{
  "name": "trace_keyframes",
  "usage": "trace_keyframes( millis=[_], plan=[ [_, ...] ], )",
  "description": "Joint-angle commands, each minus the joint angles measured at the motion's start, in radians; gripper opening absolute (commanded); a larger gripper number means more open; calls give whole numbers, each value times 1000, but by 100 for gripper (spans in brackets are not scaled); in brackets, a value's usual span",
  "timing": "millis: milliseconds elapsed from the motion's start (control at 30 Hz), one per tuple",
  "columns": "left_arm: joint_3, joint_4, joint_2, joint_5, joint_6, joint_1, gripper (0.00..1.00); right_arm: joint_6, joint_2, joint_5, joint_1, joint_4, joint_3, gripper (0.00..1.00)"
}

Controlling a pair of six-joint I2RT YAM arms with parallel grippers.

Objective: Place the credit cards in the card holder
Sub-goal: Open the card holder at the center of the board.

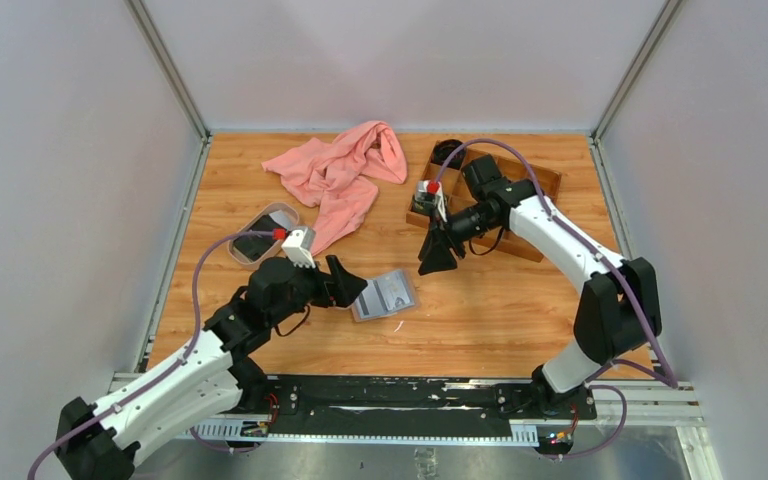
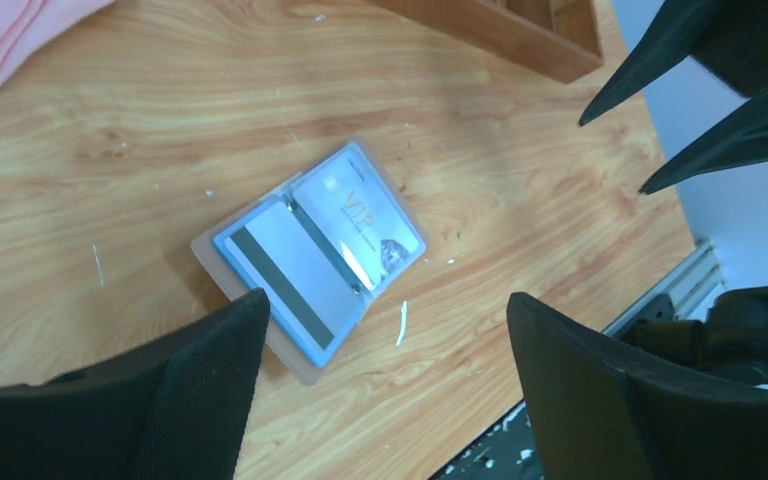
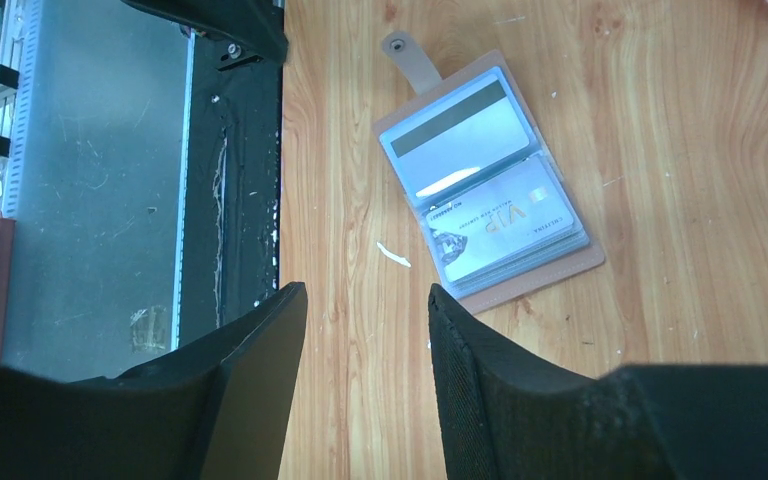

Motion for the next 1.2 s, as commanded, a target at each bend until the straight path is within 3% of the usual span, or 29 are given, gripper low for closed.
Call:
trace_keyframes(
  millis=[0, 100, 233, 533, 867, 1167],
  plan=[
    [-38, -31, -80, -16, 9, 6, 96, -22, 22, -17, 6, -13, -15, 52],
    [-94, 70, -76, 62, -69, 6, 97, -7, 36, -3, 14, -3, -16, 52],
    [-100, 76, -20, 81, -134, 6, 92, 12, 62, 21, 30, 9, -18, 52],
    [-53, 77, 218, 81, -179, 6, 65, 52, 130, 83, 81, 23, -13, 52],
    [-16, 105, 339, 68, -167, 6, 64, 75, 209, 112, 140, 24, 4, 51],
    [28, 130, 446, 83, -148, 6, 54, 91, 239, 110, 159, 25, 11, 51]
  ],
)
